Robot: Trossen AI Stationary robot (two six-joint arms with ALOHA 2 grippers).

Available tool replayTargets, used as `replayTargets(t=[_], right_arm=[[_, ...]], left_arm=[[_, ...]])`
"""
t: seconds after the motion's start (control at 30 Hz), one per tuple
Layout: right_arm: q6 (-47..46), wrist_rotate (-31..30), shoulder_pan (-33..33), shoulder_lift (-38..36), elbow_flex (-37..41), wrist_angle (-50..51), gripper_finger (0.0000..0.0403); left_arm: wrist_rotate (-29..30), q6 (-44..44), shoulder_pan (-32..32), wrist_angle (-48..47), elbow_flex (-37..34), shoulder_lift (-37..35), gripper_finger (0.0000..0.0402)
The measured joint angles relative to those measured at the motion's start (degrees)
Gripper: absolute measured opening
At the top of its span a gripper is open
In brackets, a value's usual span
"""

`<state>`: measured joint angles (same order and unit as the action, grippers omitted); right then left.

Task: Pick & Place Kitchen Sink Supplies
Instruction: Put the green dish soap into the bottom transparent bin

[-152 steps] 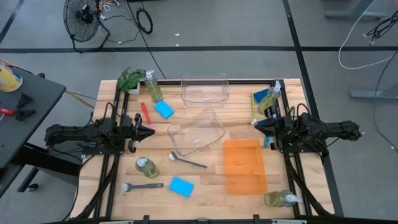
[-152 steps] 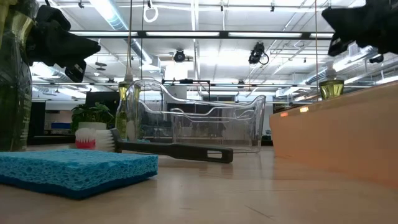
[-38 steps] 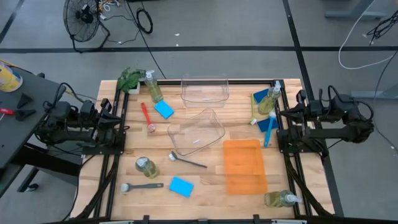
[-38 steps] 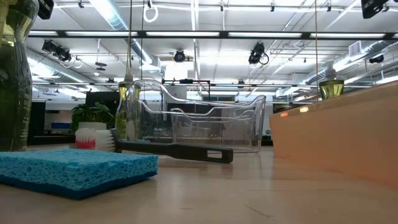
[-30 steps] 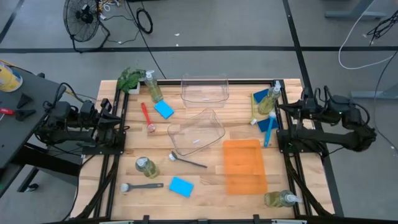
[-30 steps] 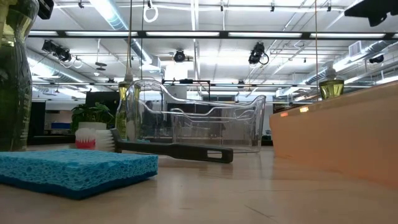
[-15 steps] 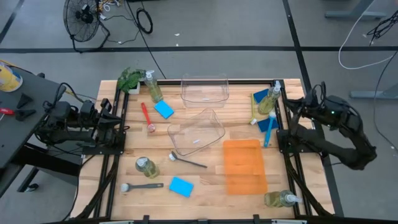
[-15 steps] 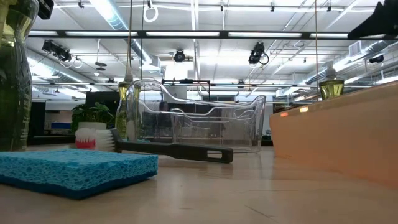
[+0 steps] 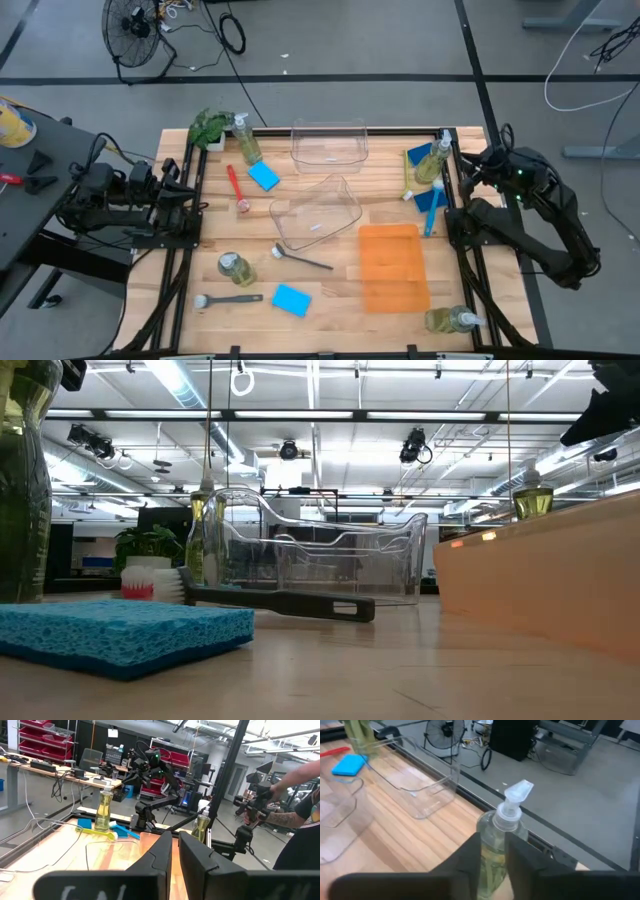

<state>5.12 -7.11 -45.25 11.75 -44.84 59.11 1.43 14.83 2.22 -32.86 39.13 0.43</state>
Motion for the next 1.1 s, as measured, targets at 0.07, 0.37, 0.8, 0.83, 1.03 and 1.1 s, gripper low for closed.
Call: replayTargets(t=[0.07, 0.37, 0.8, 0.83, 1.03, 1.1], right_arm=[[-0.11, -0.91, 0.02, 0.04, 0.00, 0.00, 0.0120], [-0.28, -2.99, 0.02, 0.75, 2.73, -3.84, 0.0216], [-2.95, -8.65, 0.08, 7.30, 2.64, -4.04, 0.0272], [-3.01, -8.95, 0.07, 7.88, 2.64, -4.04, 0.0272], [-6.63, -8.38, 0.08, 11.49, 1.46, -3.94, 0.0270], [-8.48, -8.38, 0.08, 12.67, 0.58, -3.91, 0.0270]], left_arm=[[0.02, 0.00, -0.01, 0.00, 0.00, 0.00, 0.0037], [0.00, 0.00, 0.00, 0.02, 0.00, 0.00, 0.0037], [0.01, 0.00, -0.01, 0.00, 0.00, 0.00, 0.0037], [0.00, 0.00, 0.00, 0.04, 0.00, 0.00, 0.0037], [0.00, 0.00, 0.00, 0.02, 0.00, 0.00, 0.0037], [0.01, 0.00, 0.00, 0.02, 0.00, 0.00, 0.0037]])
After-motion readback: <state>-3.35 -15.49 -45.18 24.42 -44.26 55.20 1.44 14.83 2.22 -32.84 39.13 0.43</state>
